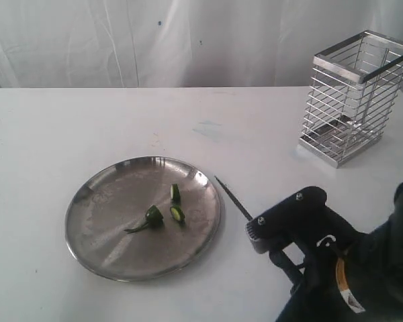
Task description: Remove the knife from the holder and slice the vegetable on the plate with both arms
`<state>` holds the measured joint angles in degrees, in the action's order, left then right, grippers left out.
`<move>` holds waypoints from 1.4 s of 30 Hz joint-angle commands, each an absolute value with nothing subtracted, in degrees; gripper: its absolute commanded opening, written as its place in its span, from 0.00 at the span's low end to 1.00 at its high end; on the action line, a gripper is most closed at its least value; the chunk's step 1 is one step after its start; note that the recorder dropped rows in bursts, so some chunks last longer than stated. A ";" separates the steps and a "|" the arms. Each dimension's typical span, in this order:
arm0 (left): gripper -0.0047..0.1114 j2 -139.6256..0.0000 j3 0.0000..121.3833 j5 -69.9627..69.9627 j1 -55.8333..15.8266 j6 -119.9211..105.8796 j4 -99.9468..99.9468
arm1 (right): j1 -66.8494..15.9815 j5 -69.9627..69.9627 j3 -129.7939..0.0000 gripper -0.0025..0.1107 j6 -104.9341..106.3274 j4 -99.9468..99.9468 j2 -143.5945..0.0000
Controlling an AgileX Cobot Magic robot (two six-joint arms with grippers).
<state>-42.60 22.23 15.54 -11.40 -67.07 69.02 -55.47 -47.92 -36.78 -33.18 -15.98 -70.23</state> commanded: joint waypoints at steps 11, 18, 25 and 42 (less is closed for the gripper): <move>0.04 -48.78 22.12 17.98 -11.60 -49.09 58.22 | -37.79 -35.21 -65.43 0.02 -4.61 6.68 -98.44; 0.04 -51.28 22.12 19.17 -11.60 -42.74 53.87 | -34.31 -42.42 -78.63 0.02 11.06 24.66 -110.96; 0.04 -54.27 22.12 20.05 -11.60 -37.29 52.11 | -34.31 -42.18 -79.62 0.02 25.72 41.34 -116.34; 0.04 -54.41 22.12 19.93 -11.60 -35.73 49.28 | -36.12 -47.26 -79.95 0.22 28.99 48.64 -120.01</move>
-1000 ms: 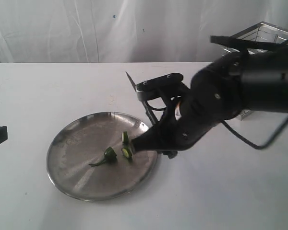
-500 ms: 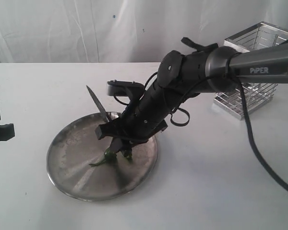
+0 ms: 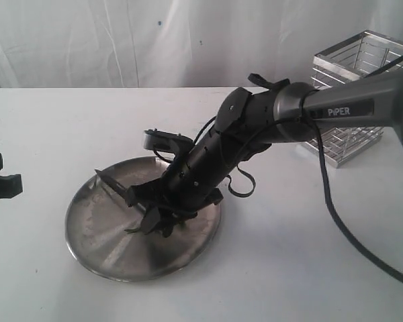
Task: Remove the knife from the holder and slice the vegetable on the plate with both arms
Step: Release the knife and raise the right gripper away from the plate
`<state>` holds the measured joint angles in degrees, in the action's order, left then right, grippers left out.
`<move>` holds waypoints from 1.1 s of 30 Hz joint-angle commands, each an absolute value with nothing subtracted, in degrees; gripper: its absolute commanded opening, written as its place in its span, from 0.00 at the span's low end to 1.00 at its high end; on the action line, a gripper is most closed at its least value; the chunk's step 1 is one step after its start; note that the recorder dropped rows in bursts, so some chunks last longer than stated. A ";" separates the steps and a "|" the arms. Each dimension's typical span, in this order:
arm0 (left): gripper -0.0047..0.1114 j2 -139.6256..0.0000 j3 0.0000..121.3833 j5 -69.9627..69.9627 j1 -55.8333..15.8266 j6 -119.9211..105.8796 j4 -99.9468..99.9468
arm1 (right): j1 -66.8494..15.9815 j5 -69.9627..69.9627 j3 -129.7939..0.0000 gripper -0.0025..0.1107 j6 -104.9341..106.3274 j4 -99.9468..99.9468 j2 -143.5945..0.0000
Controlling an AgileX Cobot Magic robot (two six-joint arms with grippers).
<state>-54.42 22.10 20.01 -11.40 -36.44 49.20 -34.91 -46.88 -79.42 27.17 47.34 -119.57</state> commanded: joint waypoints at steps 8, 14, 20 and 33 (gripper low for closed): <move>0.04 -54.41 22.12 19.58 -11.60 -35.73 49.28 | -37.62 -46.24 -79.95 0.29 31.34 48.11 -120.11; 0.04 -54.41 22.12 19.48 -11.60 -35.73 49.15 | -37.62 -45.21 -79.95 0.41 31.34 47.50 -119.72; 0.04 -53.42 22.12 20.06 -11.60 -38.33 47.00 | -34.67 -45.60 -79.95 0.27 28.40 39.49 -112.78; 0.04 -45.73 22.12 19.71 -11.60 -49.96 47.01 | -22.99 -42.10 -61.45 0.02 17.32 14.75 -89.44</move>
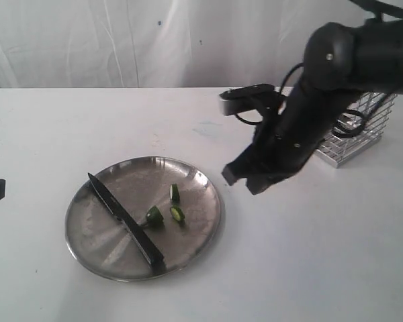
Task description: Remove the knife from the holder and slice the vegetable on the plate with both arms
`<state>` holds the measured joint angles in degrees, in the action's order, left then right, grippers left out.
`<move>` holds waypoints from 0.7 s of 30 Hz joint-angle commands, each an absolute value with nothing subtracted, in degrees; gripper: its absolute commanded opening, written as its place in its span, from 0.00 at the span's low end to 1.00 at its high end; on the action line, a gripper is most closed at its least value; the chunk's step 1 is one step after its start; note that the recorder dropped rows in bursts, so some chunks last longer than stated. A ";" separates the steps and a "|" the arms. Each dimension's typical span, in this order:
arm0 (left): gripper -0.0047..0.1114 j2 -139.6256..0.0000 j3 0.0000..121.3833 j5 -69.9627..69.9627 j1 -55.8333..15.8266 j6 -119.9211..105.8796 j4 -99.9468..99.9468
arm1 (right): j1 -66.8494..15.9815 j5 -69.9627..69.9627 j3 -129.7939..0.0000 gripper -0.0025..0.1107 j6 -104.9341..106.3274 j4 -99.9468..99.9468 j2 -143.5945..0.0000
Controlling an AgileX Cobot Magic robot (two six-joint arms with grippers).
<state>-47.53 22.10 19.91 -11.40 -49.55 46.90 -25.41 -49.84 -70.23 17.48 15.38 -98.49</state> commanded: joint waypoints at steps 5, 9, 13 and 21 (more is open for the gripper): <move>0.04 -45.62 22.12 19.84 -11.60 -49.96 47.01 | -21.59 -28.94 -49.02 0.02 9.02 14.75 -72.53; 0.04 -45.62 22.12 19.84 -11.60 -49.96 47.01 | -21.59 -37.38 -46.78 0.02 4.53 15.03 -61.07; 0.04 -45.62 22.12 19.84 -11.60 -49.96 47.01 | -21.59 -40.04 -46.78 0.02 4.53 14.81 -52.23; 0.04 -45.62 22.12 19.84 -11.60 -49.96 47.01 | -16.24 -33.59 -46.78 0.02 4.20 3.21 -32.23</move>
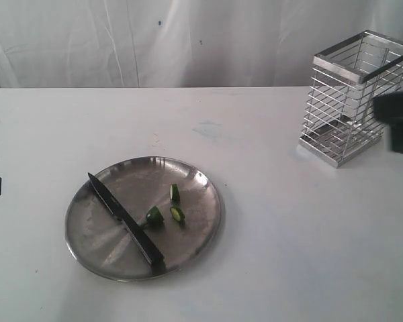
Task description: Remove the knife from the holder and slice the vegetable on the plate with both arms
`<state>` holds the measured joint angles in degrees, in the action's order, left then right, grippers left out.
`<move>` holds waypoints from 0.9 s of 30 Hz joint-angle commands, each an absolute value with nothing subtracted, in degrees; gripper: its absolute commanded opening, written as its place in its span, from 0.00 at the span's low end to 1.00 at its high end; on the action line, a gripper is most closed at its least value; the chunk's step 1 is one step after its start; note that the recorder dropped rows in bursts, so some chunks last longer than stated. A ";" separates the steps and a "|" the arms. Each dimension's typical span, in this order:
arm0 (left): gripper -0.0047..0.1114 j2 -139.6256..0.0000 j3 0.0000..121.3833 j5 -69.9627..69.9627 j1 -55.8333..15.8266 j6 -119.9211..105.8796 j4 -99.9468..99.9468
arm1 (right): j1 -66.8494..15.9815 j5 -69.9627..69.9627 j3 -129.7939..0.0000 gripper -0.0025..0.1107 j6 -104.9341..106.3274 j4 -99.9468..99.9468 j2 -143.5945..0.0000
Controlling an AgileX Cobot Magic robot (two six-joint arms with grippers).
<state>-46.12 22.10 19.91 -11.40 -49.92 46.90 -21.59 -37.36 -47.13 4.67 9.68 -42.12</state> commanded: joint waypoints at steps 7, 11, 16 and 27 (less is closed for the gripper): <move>0.04 -45.62 22.12 19.84 -11.60 -49.96 47.01 | -1.13 -33.18 -46.78 0.02 4.20 -7.59 -12.52; 0.04 -45.62 22.12 19.84 -11.60 -49.96 47.01 | -1.10 -31.31 -45.46 0.02 4.20 -7.40 -2.42; 0.04 -45.60 22.01 19.71 -11.60 -49.96 47.01 | -1.16 -15.51 -34.52 0.02 3.77 -7.56 0.00; 0.04 -45.60 22.01 19.71 -11.60 -49.96 47.01 | -1.12 -11.11 -6.24 0.02 -9.41 -7.56 0.00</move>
